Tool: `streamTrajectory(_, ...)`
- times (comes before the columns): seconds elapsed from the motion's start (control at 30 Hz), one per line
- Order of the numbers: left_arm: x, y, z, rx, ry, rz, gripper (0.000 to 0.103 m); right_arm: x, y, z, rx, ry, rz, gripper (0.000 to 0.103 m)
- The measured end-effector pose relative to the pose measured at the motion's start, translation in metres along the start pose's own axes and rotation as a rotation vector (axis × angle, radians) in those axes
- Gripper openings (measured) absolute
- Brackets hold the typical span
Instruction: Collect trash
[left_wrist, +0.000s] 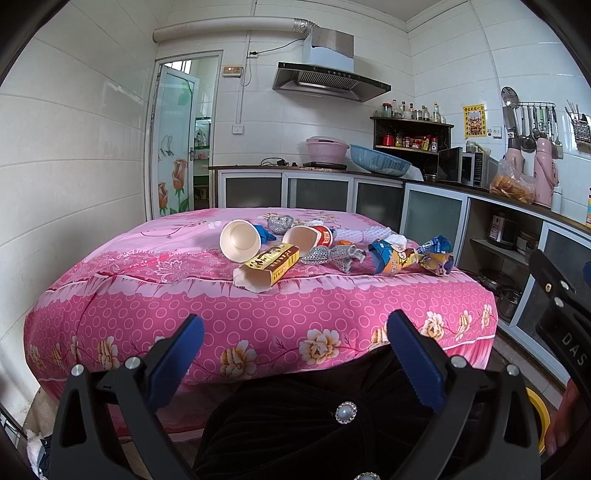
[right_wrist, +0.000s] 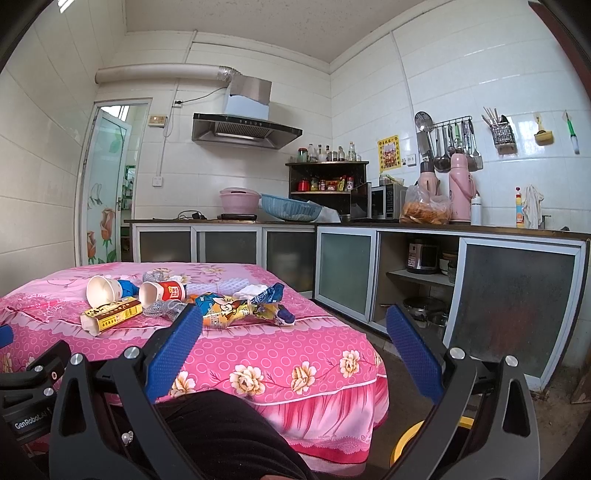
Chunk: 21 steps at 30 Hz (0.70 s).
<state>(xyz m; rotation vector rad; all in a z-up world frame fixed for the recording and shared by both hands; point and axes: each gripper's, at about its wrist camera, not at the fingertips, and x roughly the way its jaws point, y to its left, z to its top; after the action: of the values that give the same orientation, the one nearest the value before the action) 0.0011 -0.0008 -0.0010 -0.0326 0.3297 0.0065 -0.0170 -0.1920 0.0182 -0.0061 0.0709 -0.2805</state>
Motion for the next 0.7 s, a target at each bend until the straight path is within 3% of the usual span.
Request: streamTrajectory(0.7,-0.0024,0.0002,0.0008,-0.001,0.000,-0.001,0.095,0.0005,0.0000,-0.0007,0.002,0.002,0.000,0.095)
